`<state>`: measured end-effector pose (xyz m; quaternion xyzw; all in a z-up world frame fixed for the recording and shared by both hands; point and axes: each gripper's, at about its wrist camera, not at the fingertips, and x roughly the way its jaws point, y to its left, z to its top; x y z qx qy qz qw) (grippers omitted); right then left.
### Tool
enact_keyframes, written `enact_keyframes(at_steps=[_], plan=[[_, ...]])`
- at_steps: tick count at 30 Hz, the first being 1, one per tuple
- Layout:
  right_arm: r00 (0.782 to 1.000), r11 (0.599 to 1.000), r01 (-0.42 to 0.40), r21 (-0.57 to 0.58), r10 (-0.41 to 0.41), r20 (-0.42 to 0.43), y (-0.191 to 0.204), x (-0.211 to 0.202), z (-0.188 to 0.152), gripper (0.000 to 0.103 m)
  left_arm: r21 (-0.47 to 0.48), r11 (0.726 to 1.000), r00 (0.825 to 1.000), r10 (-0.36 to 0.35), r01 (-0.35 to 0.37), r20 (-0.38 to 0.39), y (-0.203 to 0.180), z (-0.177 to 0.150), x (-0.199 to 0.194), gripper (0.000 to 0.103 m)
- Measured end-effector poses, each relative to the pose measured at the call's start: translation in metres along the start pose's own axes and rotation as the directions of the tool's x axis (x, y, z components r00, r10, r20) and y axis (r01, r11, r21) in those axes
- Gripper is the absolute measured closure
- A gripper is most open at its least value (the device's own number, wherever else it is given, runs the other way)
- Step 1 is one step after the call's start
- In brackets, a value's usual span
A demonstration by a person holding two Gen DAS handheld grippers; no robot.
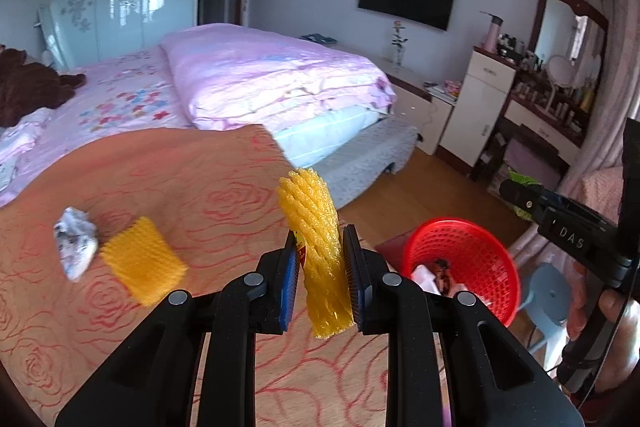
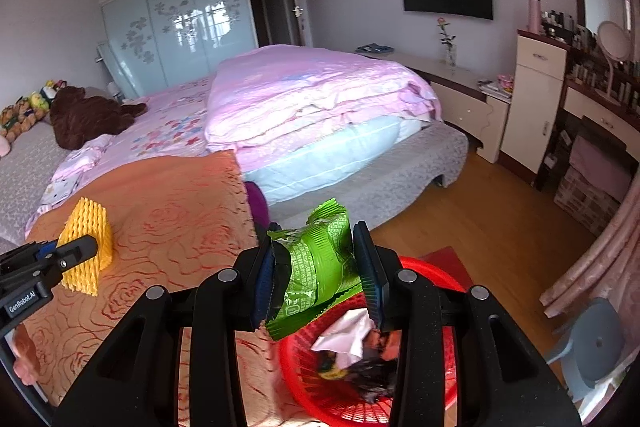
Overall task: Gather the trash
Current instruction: 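Carry the yellow foam sleeve and green wrapper in both tools over the red basket, then open the left tool to drop the foam sleeve while the right tool releases the wrapper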
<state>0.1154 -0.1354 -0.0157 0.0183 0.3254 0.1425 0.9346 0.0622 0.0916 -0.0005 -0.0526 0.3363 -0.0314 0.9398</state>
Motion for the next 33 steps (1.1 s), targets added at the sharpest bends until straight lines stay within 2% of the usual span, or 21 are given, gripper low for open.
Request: enact_keyframes(at_steps=[6,15,24,27,33], plan=[[0.999,0.999,0.032,0.03,-0.032,-0.012,-0.021,0.002,-0.008,0.066,0.038,0.998,0.998,-0.055,0.056,-0.028,-0.026,0.005,0.018,0.082],[0.996,0.994,0.085,0.071,-0.083,-0.043,-0.054,0.006,-0.019,0.066,0.136,0.984,0.99,-0.101,0.113,-0.095,-0.078,-0.003,0.051,0.082],[0.991,0.985,0.117,0.123,-0.106,-0.087,-0.078,0.015,-0.033,0.066,0.215,0.959,0.973,-0.147,0.184,-0.177,-0.12,-0.013,0.081,0.082],[0.988,0.983,0.122,0.14,-0.108,-0.108,-0.083,0.019,-0.036,0.066,0.227,0.949,0.961,-0.167,0.217,-0.22,-0.132,-0.017,0.093,0.082],[0.987,0.978,0.117,0.173,-0.096,-0.129,-0.09,0.025,-0.039,0.066,0.263,0.94,0.95,-0.144,0.219,-0.277,-0.146,-0.028,0.115,0.082]])
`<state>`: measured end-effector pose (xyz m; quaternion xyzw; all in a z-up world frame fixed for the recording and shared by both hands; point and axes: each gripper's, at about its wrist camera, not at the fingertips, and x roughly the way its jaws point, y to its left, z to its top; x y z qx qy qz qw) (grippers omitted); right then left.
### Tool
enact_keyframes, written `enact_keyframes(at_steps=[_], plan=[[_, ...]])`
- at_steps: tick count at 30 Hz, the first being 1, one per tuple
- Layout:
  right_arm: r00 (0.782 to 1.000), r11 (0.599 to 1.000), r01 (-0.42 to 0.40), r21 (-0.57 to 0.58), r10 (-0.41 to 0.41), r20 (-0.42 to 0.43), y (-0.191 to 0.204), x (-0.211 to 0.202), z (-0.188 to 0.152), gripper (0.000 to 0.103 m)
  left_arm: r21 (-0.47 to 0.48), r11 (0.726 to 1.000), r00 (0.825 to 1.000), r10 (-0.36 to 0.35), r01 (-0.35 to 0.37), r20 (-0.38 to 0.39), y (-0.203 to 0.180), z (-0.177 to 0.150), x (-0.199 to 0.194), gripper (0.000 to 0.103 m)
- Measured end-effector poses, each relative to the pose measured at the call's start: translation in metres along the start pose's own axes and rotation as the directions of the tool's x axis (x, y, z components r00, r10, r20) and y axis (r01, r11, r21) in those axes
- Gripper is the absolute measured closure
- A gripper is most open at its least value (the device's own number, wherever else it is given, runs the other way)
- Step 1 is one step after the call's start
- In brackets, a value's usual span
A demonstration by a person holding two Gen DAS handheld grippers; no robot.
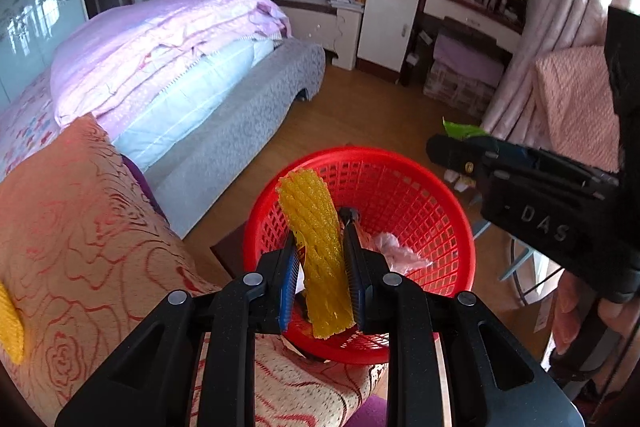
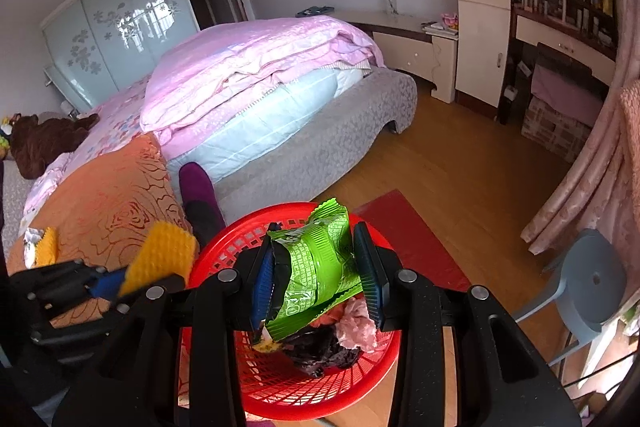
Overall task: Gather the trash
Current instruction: 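Open the left tool to drop the foam sleeve while the right tool releases the wrapper, then withdraw both open tools from the basket back over the bed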
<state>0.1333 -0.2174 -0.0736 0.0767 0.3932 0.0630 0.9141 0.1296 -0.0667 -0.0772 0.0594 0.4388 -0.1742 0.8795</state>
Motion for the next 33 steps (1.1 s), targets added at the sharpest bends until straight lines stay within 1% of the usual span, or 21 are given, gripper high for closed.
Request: enact_keyframes(at_steps=[3,6,8,10,11,15,17,23,32,33], plan=[[1.0,1.0,0.0,0.008,0.0,-0.015,-0.001,0.005,-0.002,0.066,0.005,1.0,1.0,0.007,-0.007,-0.015,-0.002,-0.002,0.006,0.079],[0.999,1.0,-0.006,0.015,0.006,-0.036,-0.002,0.011,-0.005,0.066,0.01,1.0,1.0,0.013,-0.013,-0.018,-0.004,-0.002,0.011,0.073],[0.999,1.0,-0.009,0.017,0.01,-0.046,-0.002,0.014,-0.005,0.065,0.005,1.0,1.0,0.019,-0.019,-0.015,-0.003,-0.003,0.012,0.065],[0.998,1.0,-0.016,0.022,0.018,-0.053,-0.002,0.015,-0.005,0.063,-0.004,1.0,1.0,0.019,-0.019,-0.013,-0.002,-0.003,0.012,0.06],[0.998,1.0,-0.02,0.024,0.021,-0.056,-0.003,0.015,-0.005,0.061,-0.008,1.0,1.0,0.02,-0.02,-0.013,-0.001,-0.003,0.013,0.057],[0.998,0.999,-0.028,0.038,0.031,-0.062,-0.003,0.016,-0.005,0.054,-0.016,1.0,1.0,0.024,-0.024,-0.009,0.001,-0.003,0.012,0.05],[0.997,0.999,-0.03,0.041,0.032,-0.064,-0.004,0.016,-0.005,0.052,-0.017,0.999,1.0,0.027,-0.027,-0.005,0.0,-0.003,0.01,0.046],[0.998,0.999,-0.027,0.04,0.029,-0.053,-0.002,0.013,-0.005,0.051,-0.036,0.999,0.999,0.038,-0.037,0.016,0.006,-0.005,0.002,0.042],[1.0,1.0,0.0,0.02,0.0,-0.02,0.003,0.006,-0.009,0.051,-0.085,0.995,0.997,0.059,-0.055,0.049,0.022,-0.007,-0.014,0.041],[1.0,1.0,0.004,0.016,-0.004,-0.016,0.004,0.006,-0.009,0.05,-0.087,0.995,0.997,0.062,-0.057,0.055,0.023,-0.007,-0.017,0.041]])
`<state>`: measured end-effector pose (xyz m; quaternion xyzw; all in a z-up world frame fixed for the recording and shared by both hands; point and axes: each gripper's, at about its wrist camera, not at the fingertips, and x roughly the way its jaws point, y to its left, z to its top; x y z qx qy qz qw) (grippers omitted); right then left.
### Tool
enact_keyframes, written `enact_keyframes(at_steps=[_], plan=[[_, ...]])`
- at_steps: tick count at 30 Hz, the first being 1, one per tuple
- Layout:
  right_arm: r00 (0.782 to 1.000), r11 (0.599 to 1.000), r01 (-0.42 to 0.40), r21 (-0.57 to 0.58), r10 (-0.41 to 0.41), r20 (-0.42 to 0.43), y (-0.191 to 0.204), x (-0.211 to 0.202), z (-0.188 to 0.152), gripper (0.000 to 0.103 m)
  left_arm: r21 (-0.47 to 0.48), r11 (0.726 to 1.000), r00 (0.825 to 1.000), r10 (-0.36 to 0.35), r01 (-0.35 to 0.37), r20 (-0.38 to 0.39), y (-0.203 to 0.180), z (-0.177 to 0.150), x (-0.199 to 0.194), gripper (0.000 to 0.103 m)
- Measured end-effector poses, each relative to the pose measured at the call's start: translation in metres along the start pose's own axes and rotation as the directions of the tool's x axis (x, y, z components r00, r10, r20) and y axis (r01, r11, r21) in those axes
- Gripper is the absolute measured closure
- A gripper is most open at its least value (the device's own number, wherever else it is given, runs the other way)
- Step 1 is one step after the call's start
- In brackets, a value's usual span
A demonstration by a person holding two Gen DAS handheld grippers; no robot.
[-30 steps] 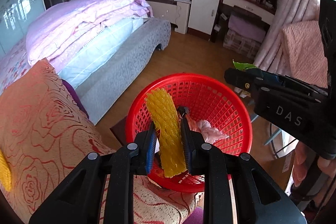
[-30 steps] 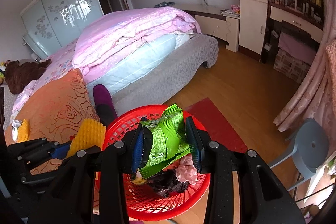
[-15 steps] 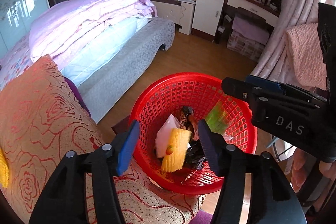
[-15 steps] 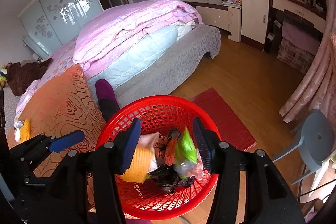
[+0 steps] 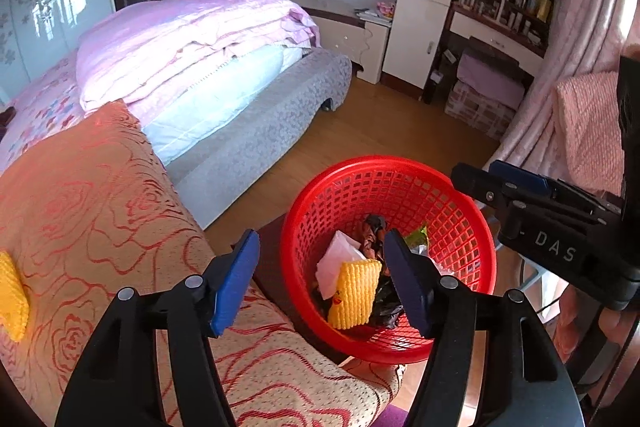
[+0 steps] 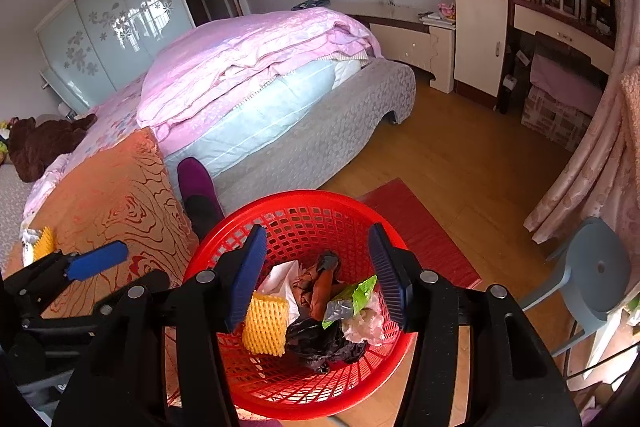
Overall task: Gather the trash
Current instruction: 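Withdraw both open tools from the basket back over the bed, then grasp the white cat-printed Watsons bag with the left tool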
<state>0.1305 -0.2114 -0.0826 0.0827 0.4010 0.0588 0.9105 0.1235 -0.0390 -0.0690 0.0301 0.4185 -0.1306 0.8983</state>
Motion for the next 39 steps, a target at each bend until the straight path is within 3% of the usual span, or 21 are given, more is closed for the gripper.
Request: enact_keyframes(at_steps=[3,11,19,24,28,34,36,39], plan=[[1.0,1.0,0.008,-0.008,-0.008,0.013,0.005,-0.003,-0.002,0.041,-0.006,1.0,1.0,0.01,-0.01,0.021,0.003,0.001,-0.009,0.039],[0.999,1.0,-0.002,-0.028,0.004,0.046,0.015,-0.01,-0.002,0.035,-0.052,0.997,0.995,0.054,-0.05,0.083,0.026,0.0,-0.04,0.031],[0.999,0.996,-0.019,-0.086,0.023,0.048,0.038,-0.011,-0.01,0.03,-0.171,0.971,0.974,0.192,-0.169,0.124,0.088,-0.004,-0.081,0.025],[0.998,0.989,-0.051,-0.141,0.057,0.038,0.061,-0.012,-0.016,0.03,-0.307,0.909,0.939,0.327,-0.282,0.104,0.158,-0.005,-0.103,0.023],[0.996,0.982,-0.074,-0.176,0.082,0.035,0.077,-0.016,-0.019,0.029,-0.408,0.827,0.894,0.445,-0.387,0.055,0.217,-0.014,-0.117,0.023],[0.993,0.971,-0.109,-0.212,0.117,0.024,0.095,-0.019,-0.022,0.029,-0.504,0.721,0.847,0.529,-0.475,-0.041,0.282,-0.03,-0.122,0.023],[0.992,0.968,-0.117,-0.222,0.124,0.018,0.098,-0.02,-0.024,0.029,-0.526,0.694,0.839,0.539,-0.491,-0.073,0.298,-0.037,-0.12,0.023],[0.992,0.967,-0.12,-0.224,0.126,0.014,0.1,-0.02,-0.025,0.029,-0.547,0.679,0.847,0.52,-0.49,-0.113,0.313,-0.045,-0.111,0.023]])
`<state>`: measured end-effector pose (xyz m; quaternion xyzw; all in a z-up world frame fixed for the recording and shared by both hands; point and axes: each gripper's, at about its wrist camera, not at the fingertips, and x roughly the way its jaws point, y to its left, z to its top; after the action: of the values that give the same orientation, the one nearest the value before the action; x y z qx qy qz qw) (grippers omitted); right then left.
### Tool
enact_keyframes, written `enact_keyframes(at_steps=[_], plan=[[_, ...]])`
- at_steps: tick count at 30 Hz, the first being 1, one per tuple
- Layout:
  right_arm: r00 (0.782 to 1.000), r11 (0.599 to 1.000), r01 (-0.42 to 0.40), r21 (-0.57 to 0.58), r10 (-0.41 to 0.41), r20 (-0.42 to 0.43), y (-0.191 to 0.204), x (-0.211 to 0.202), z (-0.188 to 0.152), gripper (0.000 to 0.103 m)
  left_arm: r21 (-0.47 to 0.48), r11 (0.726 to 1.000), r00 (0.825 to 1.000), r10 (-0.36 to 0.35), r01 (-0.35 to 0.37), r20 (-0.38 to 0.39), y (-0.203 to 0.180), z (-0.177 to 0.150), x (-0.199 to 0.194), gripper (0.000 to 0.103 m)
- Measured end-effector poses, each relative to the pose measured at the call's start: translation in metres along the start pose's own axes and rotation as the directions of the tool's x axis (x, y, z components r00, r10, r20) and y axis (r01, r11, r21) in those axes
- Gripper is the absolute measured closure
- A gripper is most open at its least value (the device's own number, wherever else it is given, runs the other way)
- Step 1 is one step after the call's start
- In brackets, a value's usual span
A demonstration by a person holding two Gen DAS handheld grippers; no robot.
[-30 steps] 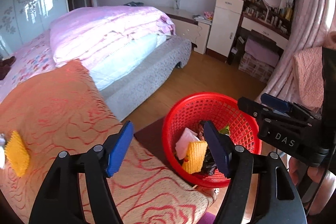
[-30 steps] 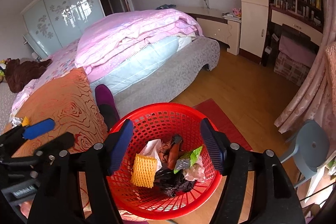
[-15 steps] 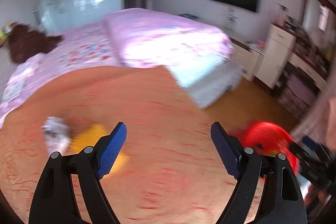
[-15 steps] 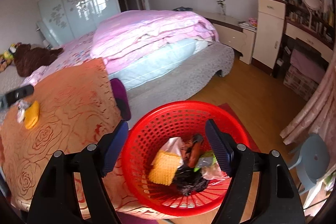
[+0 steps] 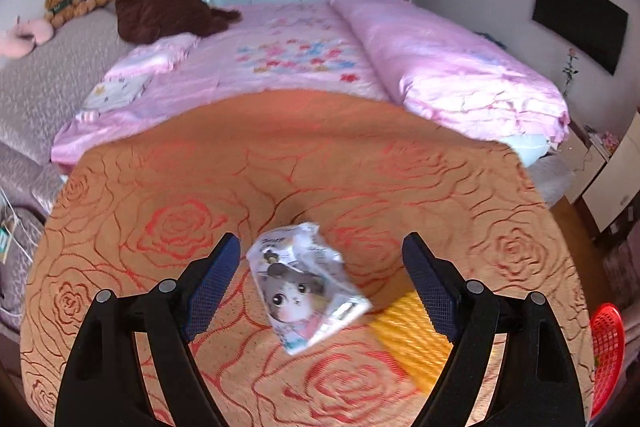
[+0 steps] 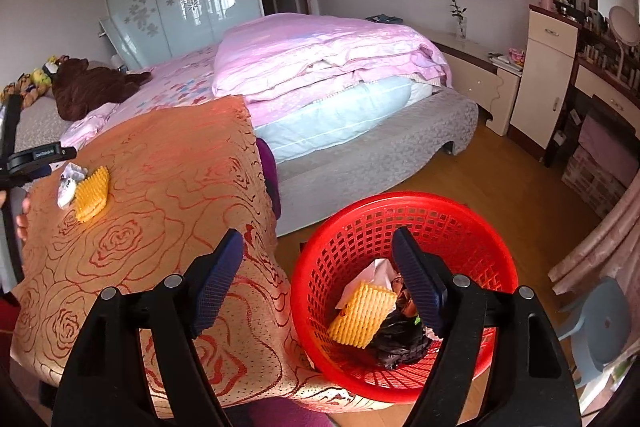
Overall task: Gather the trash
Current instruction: 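Grasp the white cat-printed Watsons bag with the left tool, then grasp the other yellow foam sleeve with the right tool while the left tool holds the bag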
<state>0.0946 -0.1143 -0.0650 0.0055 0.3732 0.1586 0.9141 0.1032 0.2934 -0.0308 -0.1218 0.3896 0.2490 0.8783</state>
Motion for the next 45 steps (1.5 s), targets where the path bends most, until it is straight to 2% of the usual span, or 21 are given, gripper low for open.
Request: enact_keyframes(at_steps=[4,7,13,18,21,28,30,32,34,40,45], plan=[[1.0,1.0,0.002,0.004,-0.002,-0.008,-0.001,0.001,0.0,0.029,-0.022,1.0,0.999,-0.018,0.018,-0.038,0.008,-0.003,0.015,0.024],[1.0,1.0,0.002,0.006,-0.002,-0.01,-0.002,0.001,-0.001,0.029,-0.014,1.0,0.998,-0.027,0.027,-0.049,0.012,-0.004,0.022,0.04],[1.0,1.0,-0.002,0.001,0.002,-0.01,-0.002,0.001,-0.002,0.029,0.0,1.0,0.999,-0.019,0.02,-0.043,0.015,-0.007,0.024,0.055],[1.0,1.0,-0.008,-0.006,0.008,-0.011,0.001,0.002,-0.003,0.029,-0.003,1.0,0.999,-0.021,0.021,-0.027,0.015,-0.013,0.024,0.057],[1.0,1.0,-0.015,-0.014,0.014,-0.01,0.005,0.002,-0.002,0.029,-0.019,1.0,0.999,-0.024,0.024,-0.035,0.014,-0.014,0.024,0.053],[1.0,1.0,-0.02,-0.017,0.02,-0.007,0.01,0.0,-0.001,0.029,0.0,1.0,0.999,-0.015,0.015,-0.035,0.012,-0.018,0.025,0.054],[1.0,1.0,-0.021,-0.021,0.02,-0.008,0.011,0.0,0.0,0.029,0.007,1.0,0.999,-0.013,0.013,-0.032,0.011,-0.019,0.025,0.055],[1.0,0.999,-0.025,-0.025,0.025,-0.007,0.014,-0.001,0.0,0.029,0.015,1.0,1.0,-0.014,0.015,-0.027,0.011,-0.021,0.023,0.065],[1.0,0.999,-0.031,-0.031,0.031,-0.003,0.018,-0.002,0.002,0.029,0.018,0.999,0.999,-0.035,0.035,-0.026,0.012,-0.023,0.02,0.069],[0.998,0.996,-0.064,-0.068,0.064,-0.001,0.038,-0.001,0.006,0.029,0.004,0.997,0.997,-0.071,0.071,-0.015,0.025,-0.032,0.005,0.072],[0.994,0.987,-0.112,-0.119,0.111,-0.018,0.062,0.003,0.009,0.029,0.001,0.998,0.998,-0.07,0.07,0.01,0.035,-0.04,-0.012,0.077]])
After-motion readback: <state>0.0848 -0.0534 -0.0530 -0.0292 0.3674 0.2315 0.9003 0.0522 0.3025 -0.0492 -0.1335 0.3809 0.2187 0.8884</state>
